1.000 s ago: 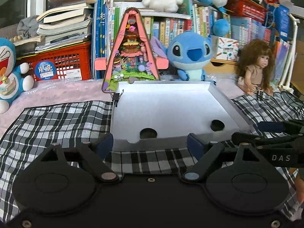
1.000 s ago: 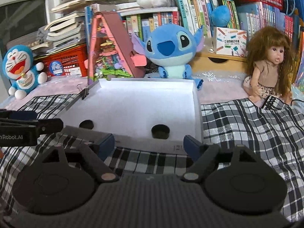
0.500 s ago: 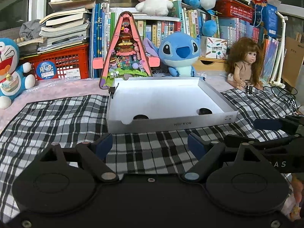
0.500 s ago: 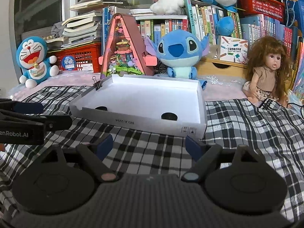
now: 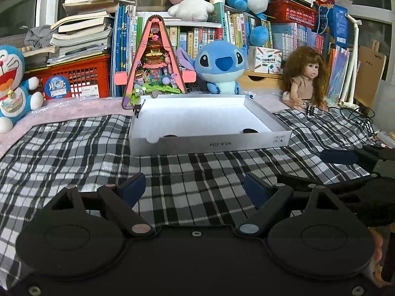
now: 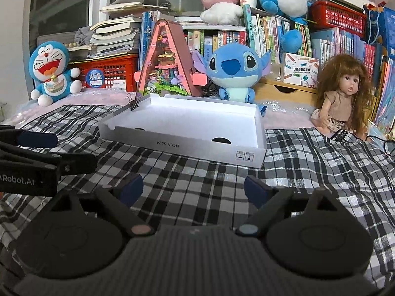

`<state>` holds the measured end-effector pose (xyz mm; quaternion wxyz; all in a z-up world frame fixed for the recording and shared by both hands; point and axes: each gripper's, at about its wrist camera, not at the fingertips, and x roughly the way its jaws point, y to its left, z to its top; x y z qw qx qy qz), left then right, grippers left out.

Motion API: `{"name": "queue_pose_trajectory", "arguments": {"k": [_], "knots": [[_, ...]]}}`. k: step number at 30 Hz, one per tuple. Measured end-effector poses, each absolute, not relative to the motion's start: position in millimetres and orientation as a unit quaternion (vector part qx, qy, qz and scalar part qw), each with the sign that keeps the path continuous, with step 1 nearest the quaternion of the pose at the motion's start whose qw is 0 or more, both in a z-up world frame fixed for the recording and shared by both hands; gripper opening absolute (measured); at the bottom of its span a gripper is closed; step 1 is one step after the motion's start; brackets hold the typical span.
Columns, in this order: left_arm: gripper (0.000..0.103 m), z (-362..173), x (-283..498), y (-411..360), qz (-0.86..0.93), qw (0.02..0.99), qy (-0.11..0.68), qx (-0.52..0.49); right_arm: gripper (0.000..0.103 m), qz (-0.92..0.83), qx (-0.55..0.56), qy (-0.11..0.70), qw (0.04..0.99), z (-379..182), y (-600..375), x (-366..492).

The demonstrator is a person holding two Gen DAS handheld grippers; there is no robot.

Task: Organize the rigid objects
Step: 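Withdraw both open tools from the box back toward the bedspread items, then grasp the clear plastic cup with the right tool while the left tool grasps the blue slipper piece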

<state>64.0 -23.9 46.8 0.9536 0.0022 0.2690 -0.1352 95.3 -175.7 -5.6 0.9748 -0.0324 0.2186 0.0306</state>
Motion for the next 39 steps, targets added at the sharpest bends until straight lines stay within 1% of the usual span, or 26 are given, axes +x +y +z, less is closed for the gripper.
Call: {"name": "queue_pose_trajectory", "arguments": {"k": [14,20,34,39], "knots": [[0.086,31.7,36.0,-17.3,-0.12,0.959,0.257,0.007,0.095,0.024,-0.038,0.208,0.977,-20.7,-171.2,71.1],[0.087,24.2,30.2,-13.1,-0.117,0.957,0.266,0.005,0.095,0.02,-0.037,0.209,0.977,-27.7,-171.7,64.0],[0.087,18.0,8.4,-2.7,-0.093,0.963,0.255,-0.003,0.095,0.018,-0.031,0.21,0.977,-36.5,-173.1,48.7],[0.086,17.3,2.1,1.3,-0.086,0.964,0.251,-0.005,0.09,0.019,-0.025,0.212,0.977,-38.5,-176.3,45.2]]}}
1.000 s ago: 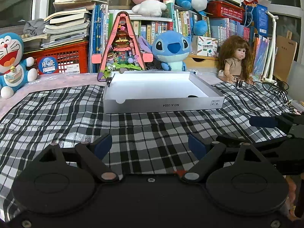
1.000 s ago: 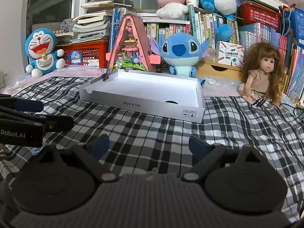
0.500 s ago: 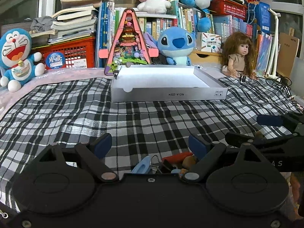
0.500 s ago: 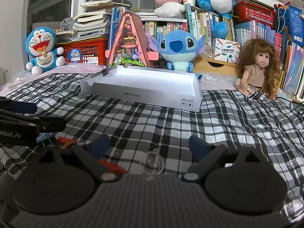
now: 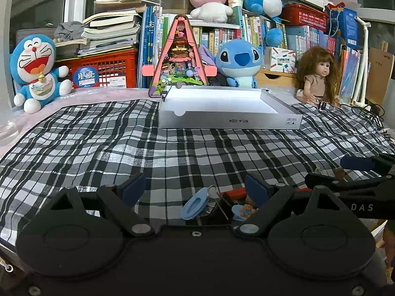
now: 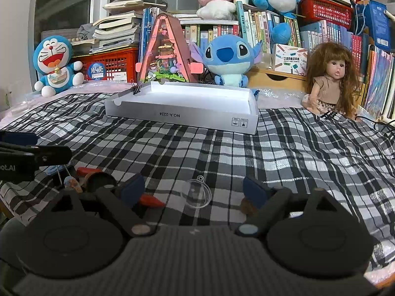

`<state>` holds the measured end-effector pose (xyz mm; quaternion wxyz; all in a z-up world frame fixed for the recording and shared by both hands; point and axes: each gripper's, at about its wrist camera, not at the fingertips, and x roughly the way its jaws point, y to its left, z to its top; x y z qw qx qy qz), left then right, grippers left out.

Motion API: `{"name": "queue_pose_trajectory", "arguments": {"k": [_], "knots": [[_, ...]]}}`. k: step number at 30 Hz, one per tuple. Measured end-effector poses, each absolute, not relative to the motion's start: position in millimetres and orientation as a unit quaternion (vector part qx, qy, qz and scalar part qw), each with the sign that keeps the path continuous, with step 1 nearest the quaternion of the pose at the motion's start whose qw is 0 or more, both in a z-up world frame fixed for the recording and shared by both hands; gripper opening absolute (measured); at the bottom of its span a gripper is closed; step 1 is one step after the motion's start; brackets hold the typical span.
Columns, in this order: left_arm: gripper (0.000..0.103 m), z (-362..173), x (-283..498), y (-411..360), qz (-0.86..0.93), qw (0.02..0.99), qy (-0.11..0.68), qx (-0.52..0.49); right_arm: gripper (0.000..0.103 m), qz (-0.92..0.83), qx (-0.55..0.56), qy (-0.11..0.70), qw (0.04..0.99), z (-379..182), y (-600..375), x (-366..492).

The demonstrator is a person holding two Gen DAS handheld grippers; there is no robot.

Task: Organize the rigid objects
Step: 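Grasp the clear plastic cup with the right tool while the left tool grasps the blue slipper piece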

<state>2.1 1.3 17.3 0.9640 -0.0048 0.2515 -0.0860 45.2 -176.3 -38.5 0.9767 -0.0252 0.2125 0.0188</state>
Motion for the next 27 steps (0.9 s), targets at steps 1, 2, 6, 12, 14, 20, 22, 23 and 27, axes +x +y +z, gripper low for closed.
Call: {"name": "queue_pose_trajectory", "arguments": {"k": [1,2,6,12,14,20,22,23,27], "knots": [[0.084,17.1,1.4,2.6,-0.086,0.964,0.253,-0.006,0.089,0.019,-0.026,0.212,0.977,-38.9,-176.5,44.5],[0.082,17.0,1.2,3.7,-0.088,0.963,0.256,-0.008,0.085,0.019,-0.026,0.212,0.977,-39.3,-176.9,44.0],[0.075,15.6,-0.1,10.9,-0.097,0.957,0.273,-0.022,0.068,0.019,-0.023,0.215,0.976,-41.1,-178.4,42.2],[0.052,16.4,-2.6,23.1,-0.09,0.954,0.282,-0.044,0.053,0.013,-0.017,0.219,0.976,-42.5,-180.3,42.2],[0.05,16.6,-4.2,26.3,-0.09,0.953,0.286,-0.041,0.052,0.012,-0.017,0.219,0.975,-42.6,-180.0,42.1],[0.045,10.5,-5.9,27.4,-0.084,0.951,0.298,-0.023,0.045,0.014,-0.022,0.222,0.975,-43.2,-178.7,42.5],[0.045,8.3,-4.7,26.9,-0.084,0.95,0.299,-0.025,0.042,0.014,-0.021,0.226,0.974,-44.1,-178.6,43.8],[0.045,7.8,-3.9,26.5,-0.085,0.95,0.299,-0.027,0.042,0.014,-0.02,0.227,0.974,-44.6,-178.4,44.1],[0.044,4.9,1.5,22.8,-0.085,0.95,0.3,-0.027,0.042,0.014,-0.022,0.229,0.973,-45.9,-177.7,46.0]]}}
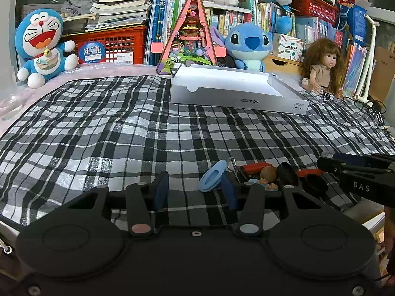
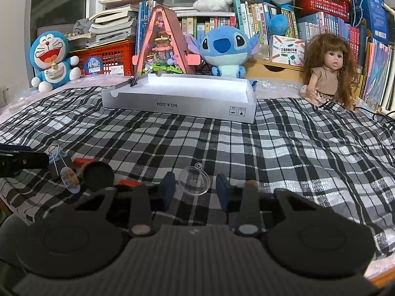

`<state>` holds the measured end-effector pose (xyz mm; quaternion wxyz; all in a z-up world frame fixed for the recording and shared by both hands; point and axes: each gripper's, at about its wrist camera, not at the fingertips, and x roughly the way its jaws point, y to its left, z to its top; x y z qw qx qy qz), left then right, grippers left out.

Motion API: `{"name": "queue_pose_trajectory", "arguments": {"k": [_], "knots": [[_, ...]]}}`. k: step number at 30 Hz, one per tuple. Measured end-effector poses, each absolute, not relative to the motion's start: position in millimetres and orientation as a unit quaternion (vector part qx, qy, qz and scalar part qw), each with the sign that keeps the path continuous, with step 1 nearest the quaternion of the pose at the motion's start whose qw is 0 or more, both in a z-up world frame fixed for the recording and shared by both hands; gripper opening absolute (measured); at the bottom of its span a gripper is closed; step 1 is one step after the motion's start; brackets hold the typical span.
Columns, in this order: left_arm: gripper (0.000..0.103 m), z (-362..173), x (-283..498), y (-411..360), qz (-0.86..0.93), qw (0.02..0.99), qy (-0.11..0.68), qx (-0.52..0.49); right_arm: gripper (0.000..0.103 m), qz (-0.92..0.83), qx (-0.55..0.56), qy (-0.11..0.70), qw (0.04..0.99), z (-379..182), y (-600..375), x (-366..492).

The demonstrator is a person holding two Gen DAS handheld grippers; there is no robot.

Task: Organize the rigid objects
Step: 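Grasp the clear plastic cup with the right tool while the left tool grasps the blue slipper piece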

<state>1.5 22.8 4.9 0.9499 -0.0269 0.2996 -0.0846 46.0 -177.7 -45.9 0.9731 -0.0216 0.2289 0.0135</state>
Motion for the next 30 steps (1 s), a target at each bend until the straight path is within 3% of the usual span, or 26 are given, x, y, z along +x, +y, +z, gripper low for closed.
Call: {"name": "queue_pose_trajectory", "arguments": {"k": [10,14,17,28,30], "knots": [[0.038,0.3,13.8,8.7,-0.101,0.948,0.3,-0.018,0.042,0.011,-0.023,0.231,0.973,-49.7,-176.8,48.5],[0.021,-2.9,15.2,4.8,-0.103,0.948,0.302,-0.017,0.043,0.012,-0.023,0.23,0.973,-48.9,-177.1,49.8],[0.017,-2.9,14.7,3.1,-0.092,0.951,0.296,-0.011,0.043,0.012,-0.026,0.23,0.973,-48.5,-177.4,51.6],[0.018,-5.6,21.8,6.0,-0.087,0.949,0.303,-0.019,0.044,0.009,-0.025,0.226,0.974,-50.0,-175.4,53.7],[0.018,-5.9,23.0,5.9,-0.086,0.949,0.304,-0.022,0.048,0.0,-0.033,0.223,0.974,-50.7,-174.0,53.7]]}}
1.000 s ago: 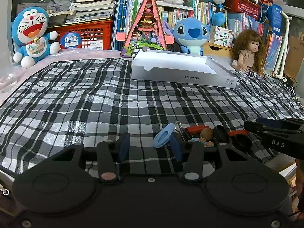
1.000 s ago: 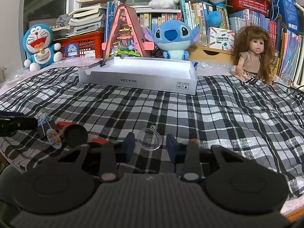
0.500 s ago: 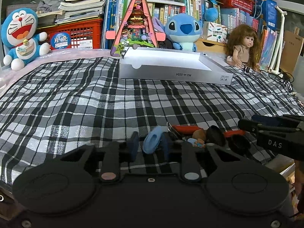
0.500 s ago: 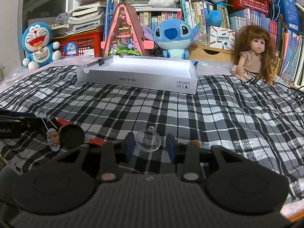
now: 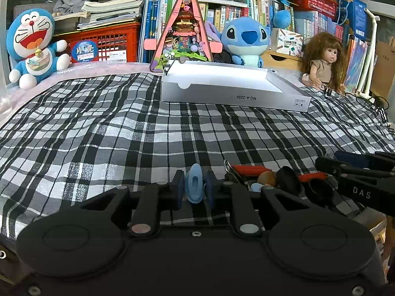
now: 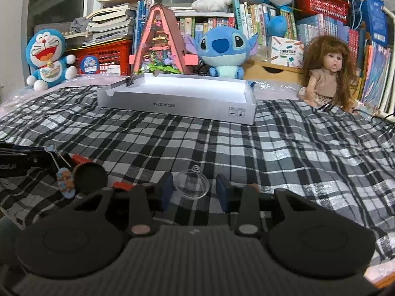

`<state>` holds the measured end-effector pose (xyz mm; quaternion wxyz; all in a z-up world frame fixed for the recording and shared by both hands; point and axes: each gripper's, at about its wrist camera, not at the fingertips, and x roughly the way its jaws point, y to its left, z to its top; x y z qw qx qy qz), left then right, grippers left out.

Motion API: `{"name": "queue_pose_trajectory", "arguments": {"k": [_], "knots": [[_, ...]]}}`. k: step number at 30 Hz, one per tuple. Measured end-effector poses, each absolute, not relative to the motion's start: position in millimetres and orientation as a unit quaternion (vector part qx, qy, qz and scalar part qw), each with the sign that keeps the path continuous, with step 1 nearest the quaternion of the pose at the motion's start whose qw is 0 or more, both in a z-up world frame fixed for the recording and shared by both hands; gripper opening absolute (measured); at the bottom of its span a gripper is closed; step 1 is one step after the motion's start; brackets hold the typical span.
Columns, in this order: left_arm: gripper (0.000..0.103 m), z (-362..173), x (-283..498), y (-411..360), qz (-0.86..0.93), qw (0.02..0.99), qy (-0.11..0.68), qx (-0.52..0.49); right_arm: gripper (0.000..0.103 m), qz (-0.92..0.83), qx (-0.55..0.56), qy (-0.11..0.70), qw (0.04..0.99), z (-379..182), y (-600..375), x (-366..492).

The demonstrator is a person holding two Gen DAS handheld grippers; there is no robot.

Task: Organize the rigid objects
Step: 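Grasp the clear plastic cup with the right tool while the left tool grasps the blue slipper piece, then carry the clear cup and blue slipper piece over the white box with both tools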

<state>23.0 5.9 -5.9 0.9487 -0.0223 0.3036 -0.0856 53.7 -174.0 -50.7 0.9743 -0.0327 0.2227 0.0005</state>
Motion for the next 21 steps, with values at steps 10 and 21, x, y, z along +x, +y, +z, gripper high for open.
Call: {"name": "queue_pose_trajectory", "arguments": {"k": [10,21], "knots": [[0.015,1.4,26.8,5.6,-0.08,0.949,0.304,-0.028,0.032,0.004,-0.017,0.214,0.977,-44.7,-173.4,48.7],[0.015,27.4,50.1,8.8,-0.087,0.951,0.292,-0.046,0.032,0.003,-0.013,0.203,0.979,-26.6,-178.1,60.7]]}}
